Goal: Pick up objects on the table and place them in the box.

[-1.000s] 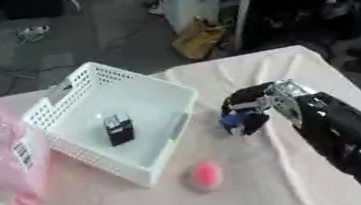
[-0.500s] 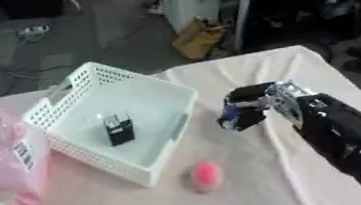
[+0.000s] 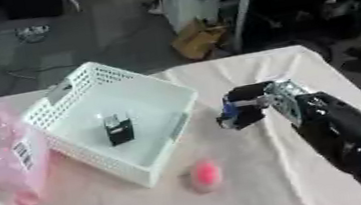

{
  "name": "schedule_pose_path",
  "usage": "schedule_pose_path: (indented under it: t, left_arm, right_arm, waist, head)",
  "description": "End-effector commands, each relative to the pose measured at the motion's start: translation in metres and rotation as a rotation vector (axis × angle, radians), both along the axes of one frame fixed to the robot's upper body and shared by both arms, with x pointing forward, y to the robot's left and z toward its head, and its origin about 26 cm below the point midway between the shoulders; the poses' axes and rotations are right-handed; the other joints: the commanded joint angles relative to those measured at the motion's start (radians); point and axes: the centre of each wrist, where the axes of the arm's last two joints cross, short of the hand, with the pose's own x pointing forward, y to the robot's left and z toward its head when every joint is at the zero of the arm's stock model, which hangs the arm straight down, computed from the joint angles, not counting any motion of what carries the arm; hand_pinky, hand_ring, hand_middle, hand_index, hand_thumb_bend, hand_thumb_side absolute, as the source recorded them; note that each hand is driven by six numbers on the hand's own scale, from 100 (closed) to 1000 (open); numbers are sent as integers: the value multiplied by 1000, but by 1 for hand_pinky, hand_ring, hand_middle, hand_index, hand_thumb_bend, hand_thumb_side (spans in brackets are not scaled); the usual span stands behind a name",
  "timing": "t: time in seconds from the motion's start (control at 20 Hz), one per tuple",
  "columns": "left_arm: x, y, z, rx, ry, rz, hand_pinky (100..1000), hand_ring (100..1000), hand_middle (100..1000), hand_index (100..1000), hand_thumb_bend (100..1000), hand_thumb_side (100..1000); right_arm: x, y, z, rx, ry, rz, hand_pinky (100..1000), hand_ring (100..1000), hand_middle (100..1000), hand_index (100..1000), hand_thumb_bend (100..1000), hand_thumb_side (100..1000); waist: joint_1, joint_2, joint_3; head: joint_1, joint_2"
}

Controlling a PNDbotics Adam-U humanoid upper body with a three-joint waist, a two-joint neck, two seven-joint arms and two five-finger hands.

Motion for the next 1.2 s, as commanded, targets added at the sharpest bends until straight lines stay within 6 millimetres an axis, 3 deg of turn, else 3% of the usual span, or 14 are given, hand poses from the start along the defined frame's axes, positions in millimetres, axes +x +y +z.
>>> schedule_pose_path:
  t: [0.05, 0.4, 1.1, 1.15, 1.2]
  left_arm:
    - [-2, 3, 5, 12, -19, 6, 725, 940, 937, 938, 100, 871]
    - [-2, 4, 4, 16, -15, 12, 726, 939, 936, 937, 100, 870]
    - [-2, 3, 1, 23, -7, 8, 728, 936, 936, 938, 100, 868]
    - [-2, 3, 1, 23, -7, 8, 730, 936, 937, 938, 100, 868]
    - [-2, 3, 1, 23, -7, 7, 730, 936, 937, 938, 100, 868]
  right_arm:
    - [5, -4, 25, -2, -16, 2, 100, 100, 100, 260, 100, 892]
    - [11, 10, 47, 0, 1, 27, 100, 100, 100, 260, 100, 886]
    - [20, 60, 115, 35, -73, 137, 100, 100, 100, 260, 100, 901]
    - [20, 63, 118, 39, -75, 142, 100, 100, 100, 260, 100, 999]
    - [20, 68, 124, 45, -82, 154, 100, 100, 100, 260, 100, 904]
  waist:
    - [5, -18, -2]
    - [-4, -30, -6]
    - [-35, -60, -2]
    - [-36, -61, -2]
    - [-37, -62, -1]
  head:
    - [1, 6]
    - [6, 8]
    - [-11, 30]
    - [-10, 30]
    - [-10, 29]
